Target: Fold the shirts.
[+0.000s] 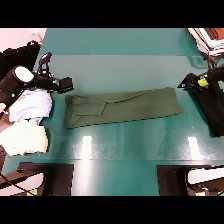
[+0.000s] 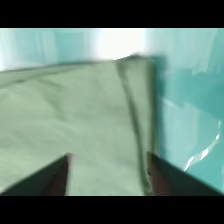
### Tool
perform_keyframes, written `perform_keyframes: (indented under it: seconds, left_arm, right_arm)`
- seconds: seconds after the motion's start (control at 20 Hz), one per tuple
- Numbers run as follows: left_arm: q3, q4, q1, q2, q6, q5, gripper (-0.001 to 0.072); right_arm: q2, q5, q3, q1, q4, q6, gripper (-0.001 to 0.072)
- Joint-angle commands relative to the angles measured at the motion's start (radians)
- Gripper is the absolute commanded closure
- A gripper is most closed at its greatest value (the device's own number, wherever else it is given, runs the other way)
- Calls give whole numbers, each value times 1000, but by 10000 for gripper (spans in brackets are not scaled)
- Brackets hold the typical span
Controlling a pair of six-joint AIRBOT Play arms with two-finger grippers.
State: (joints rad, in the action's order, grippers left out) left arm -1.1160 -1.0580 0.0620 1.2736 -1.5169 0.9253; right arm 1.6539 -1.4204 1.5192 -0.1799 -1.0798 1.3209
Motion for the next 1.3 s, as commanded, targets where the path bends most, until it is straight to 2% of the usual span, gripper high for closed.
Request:
perform_keyframes:
  seconds: [0.0, 0.2, 0.35, 0.4, 0.55, 0.65, 0.75, 1.05, 1.25]
  left_arm:
    - [-26, 36, 20, 4, 33, 52, 681]
    - [-26, 41, 111, 14, 21, -16, 681]
    - [-26, 44, 182, 54, -14, -42, 681]
    - [-27, 45, 203, 69, -15, -51, 682]
    - [-36, 65, 274, 128, -23, -97, 682]
    - [-85, 91, 320, 191, -22, -96, 682]
    - [-159, 98, 369, 267, -21, -95, 682]
    - [-370, 102, 486, 482, -21, -72, 682]
    - [-425, 135, 518, 552, -22, -75, 682]
  right_arm:
    - [5, -19, -80, -98, 17, -48, 114]
    - [74, -35, -166, -133, 145, -145, 142]
    - [139, -24, -170, -89, 202, -145, 141]
    - [154, -23, -163, -72, 201, -145, 163]
    - [168, -32, -122, -19, 197, -165, 446]
    - [164, -84, -73, -4, 198, -180, 689]
    - [127, -108, -36, 7, 211, -180, 697]
    - [-94, -106, 51, 94, 470, -135, 697]
    - [-183, -97, 124, 223, 487, -82, 697]
